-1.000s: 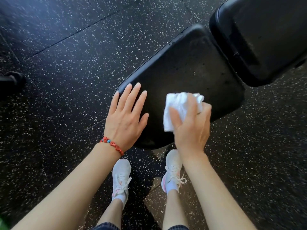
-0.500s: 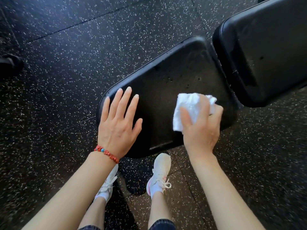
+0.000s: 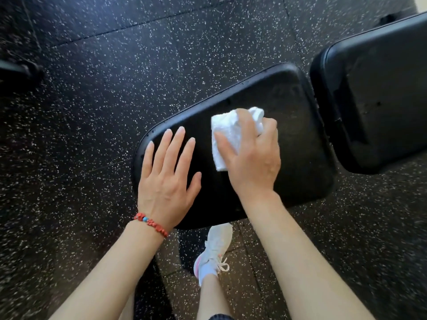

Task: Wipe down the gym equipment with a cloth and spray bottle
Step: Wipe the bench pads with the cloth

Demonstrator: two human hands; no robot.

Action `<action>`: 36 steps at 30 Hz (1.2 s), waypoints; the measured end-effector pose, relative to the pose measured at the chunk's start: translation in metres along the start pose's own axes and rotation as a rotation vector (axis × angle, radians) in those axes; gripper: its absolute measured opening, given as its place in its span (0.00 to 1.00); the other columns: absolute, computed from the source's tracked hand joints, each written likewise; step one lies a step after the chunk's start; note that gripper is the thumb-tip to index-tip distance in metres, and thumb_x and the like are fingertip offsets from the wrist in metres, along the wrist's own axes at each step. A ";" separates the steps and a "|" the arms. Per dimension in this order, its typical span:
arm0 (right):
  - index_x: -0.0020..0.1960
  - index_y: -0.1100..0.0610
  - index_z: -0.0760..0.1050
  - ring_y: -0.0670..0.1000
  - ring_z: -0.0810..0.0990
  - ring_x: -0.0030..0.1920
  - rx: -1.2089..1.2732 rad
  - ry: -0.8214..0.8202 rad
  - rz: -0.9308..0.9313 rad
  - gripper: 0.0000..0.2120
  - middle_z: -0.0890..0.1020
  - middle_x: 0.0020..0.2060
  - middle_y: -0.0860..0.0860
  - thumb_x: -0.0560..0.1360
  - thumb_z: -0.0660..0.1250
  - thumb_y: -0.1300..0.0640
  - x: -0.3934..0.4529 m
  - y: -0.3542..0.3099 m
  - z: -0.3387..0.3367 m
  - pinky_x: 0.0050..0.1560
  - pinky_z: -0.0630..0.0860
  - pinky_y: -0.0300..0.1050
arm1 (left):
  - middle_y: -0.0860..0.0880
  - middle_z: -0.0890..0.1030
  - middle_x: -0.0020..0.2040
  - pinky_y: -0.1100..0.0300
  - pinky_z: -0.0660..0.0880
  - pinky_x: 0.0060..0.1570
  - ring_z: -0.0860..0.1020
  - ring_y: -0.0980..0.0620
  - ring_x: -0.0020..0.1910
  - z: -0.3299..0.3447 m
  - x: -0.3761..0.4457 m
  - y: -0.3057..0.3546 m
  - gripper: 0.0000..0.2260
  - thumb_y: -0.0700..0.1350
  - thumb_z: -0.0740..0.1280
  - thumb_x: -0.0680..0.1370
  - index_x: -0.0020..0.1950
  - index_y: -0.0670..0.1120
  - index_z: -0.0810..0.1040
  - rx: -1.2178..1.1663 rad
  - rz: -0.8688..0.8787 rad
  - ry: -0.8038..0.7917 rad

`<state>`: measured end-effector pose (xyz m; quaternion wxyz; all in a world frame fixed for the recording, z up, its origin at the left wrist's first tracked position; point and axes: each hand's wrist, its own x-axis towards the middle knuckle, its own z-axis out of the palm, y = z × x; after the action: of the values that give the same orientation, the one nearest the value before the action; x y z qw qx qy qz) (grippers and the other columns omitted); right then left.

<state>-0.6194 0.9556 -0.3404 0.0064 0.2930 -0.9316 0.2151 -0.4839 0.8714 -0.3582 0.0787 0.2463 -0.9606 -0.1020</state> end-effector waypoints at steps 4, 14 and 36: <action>0.57 0.57 0.75 0.57 0.75 0.40 -0.022 0.023 -0.073 0.20 0.74 0.44 0.60 0.73 0.64 0.43 0.022 0.013 -0.001 0.34 0.70 0.44 | 0.39 0.66 0.71 0.45 0.57 0.70 0.62 0.42 0.71 0.000 -0.002 -0.001 0.22 0.48 0.58 0.77 0.69 0.40 0.67 -0.009 -0.021 0.029; 0.54 0.56 0.78 0.57 0.74 0.38 0.037 -0.061 -0.170 0.18 0.75 0.42 0.59 0.71 0.66 0.45 0.020 -0.052 0.028 0.32 0.72 0.46 | 0.38 0.67 0.70 0.46 0.60 0.70 0.63 0.42 0.71 -0.007 -0.027 -0.017 0.21 0.48 0.55 0.80 0.69 0.37 0.67 -0.033 -0.072 0.078; 0.64 0.52 0.69 0.57 0.73 0.52 -0.018 -0.012 0.177 0.25 0.71 0.53 0.58 0.73 0.61 0.39 0.094 0.052 -0.017 0.42 0.64 0.44 | 0.39 0.68 0.70 0.45 0.59 0.69 0.62 0.42 0.71 0.002 0.021 0.040 0.21 0.48 0.58 0.78 0.68 0.39 0.70 -0.027 0.056 0.006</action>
<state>-0.7281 0.9496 -0.3332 -0.0153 0.2108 -0.9557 0.2046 -0.5209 0.8959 -0.3481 0.0879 0.2183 -0.9654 -0.1121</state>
